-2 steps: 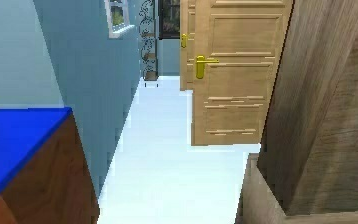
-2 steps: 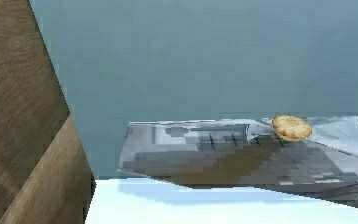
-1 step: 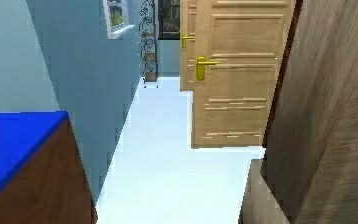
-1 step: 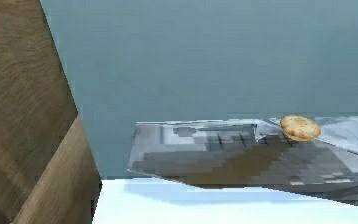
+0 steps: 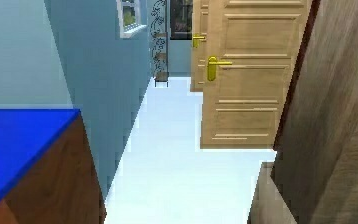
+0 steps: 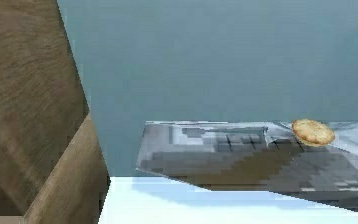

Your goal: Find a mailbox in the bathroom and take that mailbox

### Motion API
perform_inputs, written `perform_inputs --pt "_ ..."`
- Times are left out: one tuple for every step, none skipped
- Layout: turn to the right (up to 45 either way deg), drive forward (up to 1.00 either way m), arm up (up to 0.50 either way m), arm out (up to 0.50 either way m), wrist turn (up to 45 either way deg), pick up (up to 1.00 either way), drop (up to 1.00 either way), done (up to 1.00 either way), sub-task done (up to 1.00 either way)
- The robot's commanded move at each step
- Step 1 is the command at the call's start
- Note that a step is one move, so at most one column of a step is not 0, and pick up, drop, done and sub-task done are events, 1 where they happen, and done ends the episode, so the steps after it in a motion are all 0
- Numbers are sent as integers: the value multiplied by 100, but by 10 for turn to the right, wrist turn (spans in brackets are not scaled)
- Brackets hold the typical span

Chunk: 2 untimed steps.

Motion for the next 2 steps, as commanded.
perform_inputs --pt "0 100 0 0 0 0 0 0 0" --pt "0 50 0 0 0 0 0 0 0"
